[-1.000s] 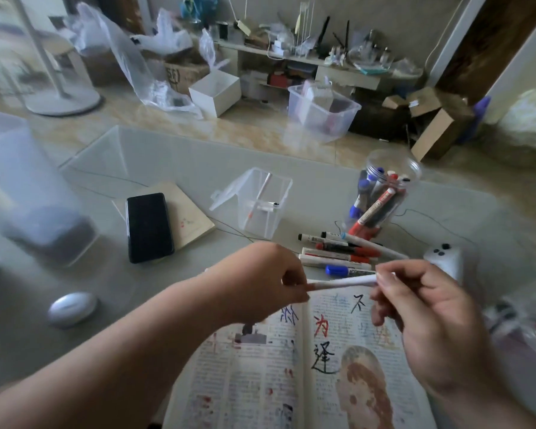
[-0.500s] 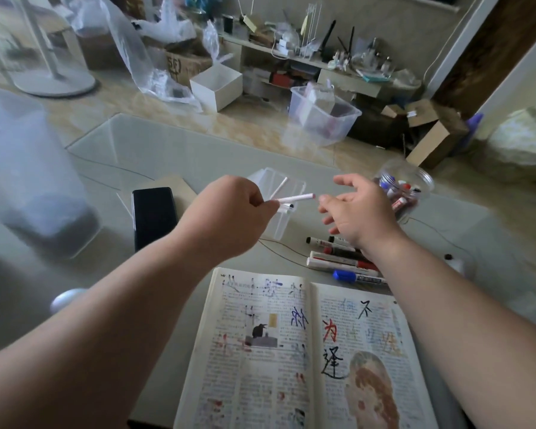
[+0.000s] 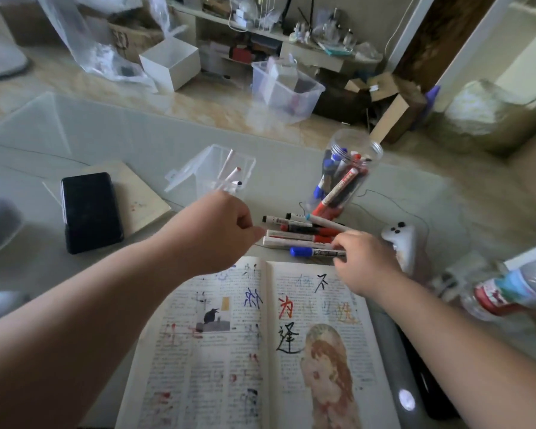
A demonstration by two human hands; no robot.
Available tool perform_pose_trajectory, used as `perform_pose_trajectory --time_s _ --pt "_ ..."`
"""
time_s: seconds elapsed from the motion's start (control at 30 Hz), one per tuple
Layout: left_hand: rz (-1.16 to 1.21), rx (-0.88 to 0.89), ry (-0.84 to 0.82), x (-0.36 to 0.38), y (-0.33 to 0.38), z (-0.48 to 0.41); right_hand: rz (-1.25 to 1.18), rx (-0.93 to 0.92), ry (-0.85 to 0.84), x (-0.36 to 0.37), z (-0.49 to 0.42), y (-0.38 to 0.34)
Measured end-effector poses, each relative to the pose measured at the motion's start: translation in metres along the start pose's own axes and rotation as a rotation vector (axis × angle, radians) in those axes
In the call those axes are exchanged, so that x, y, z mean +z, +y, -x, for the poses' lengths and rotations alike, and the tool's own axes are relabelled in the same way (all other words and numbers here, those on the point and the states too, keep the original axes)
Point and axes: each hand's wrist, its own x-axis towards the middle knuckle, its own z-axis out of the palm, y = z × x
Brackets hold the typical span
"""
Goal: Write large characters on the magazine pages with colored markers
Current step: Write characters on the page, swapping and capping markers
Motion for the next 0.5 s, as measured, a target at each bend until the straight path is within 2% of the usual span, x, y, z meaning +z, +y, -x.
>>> perform_pose_trajectory --time_s 0.33,0.5 --pt "-0.099 -0.037 -0.064 0.012 0.005 0.001 0.058 -0.015 -0.062 0.011 -0.007 0.007" --pt "-0.098 -0.002 -0.092 0.016 0.006 0.001 0.0 -0.139 0.004 0.003 0.001 0.013"
